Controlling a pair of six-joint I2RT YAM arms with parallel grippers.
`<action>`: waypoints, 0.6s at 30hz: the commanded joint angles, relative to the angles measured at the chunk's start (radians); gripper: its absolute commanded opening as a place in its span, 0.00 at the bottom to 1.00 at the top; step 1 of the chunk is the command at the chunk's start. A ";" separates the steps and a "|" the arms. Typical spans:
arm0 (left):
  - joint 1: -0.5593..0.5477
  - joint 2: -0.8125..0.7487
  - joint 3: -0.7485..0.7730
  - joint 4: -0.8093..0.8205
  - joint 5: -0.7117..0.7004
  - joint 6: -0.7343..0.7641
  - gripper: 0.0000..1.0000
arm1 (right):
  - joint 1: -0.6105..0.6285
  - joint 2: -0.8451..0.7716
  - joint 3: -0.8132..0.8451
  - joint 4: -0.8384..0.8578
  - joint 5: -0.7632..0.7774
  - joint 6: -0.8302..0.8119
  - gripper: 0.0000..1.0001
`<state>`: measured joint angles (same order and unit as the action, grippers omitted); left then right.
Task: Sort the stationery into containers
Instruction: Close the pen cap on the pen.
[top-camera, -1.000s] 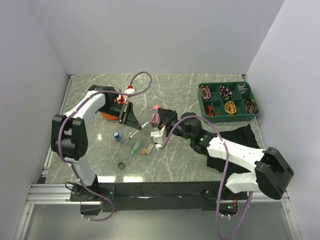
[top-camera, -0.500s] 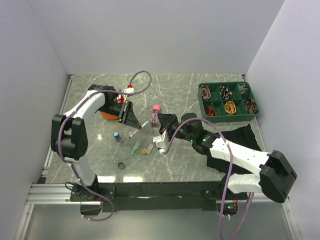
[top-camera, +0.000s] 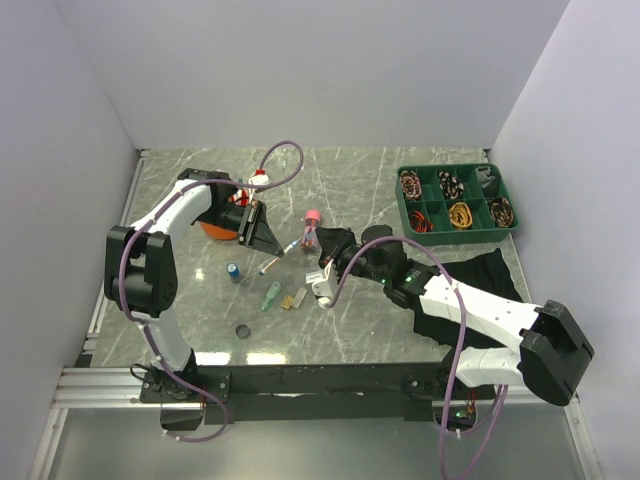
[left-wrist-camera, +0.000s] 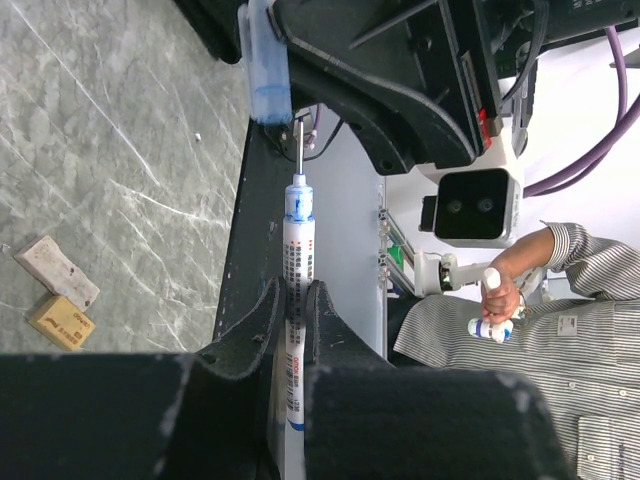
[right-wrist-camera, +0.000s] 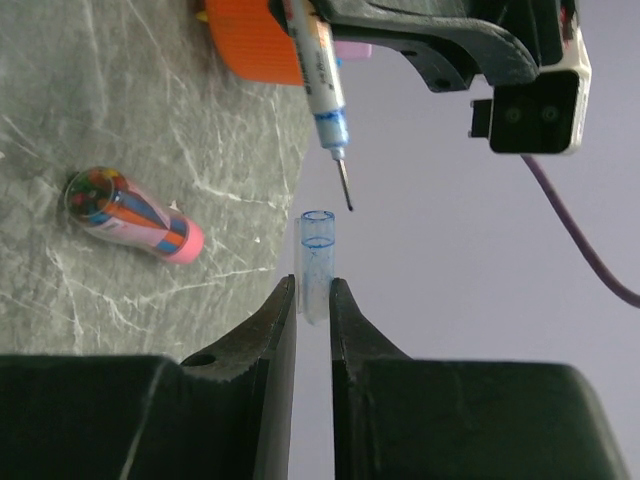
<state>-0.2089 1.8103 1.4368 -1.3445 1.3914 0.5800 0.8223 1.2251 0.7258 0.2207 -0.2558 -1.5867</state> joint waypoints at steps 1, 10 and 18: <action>0.003 -0.020 0.017 -0.030 0.031 0.012 0.01 | 0.008 -0.022 0.055 0.040 0.041 0.044 0.00; 0.003 -0.005 0.031 -0.030 0.038 0.014 0.01 | 0.006 -0.033 0.055 0.036 0.015 0.034 0.00; 0.002 0.006 0.039 -0.028 0.041 0.020 0.01 | 0.008 -0.026 0.067 0.031 0.004 0.021 0.00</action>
<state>-0.2089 1.8114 1.4368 -1.3445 1.3914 0.5823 0.8223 1.2251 0.7414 0.2302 -0.2314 -1.5612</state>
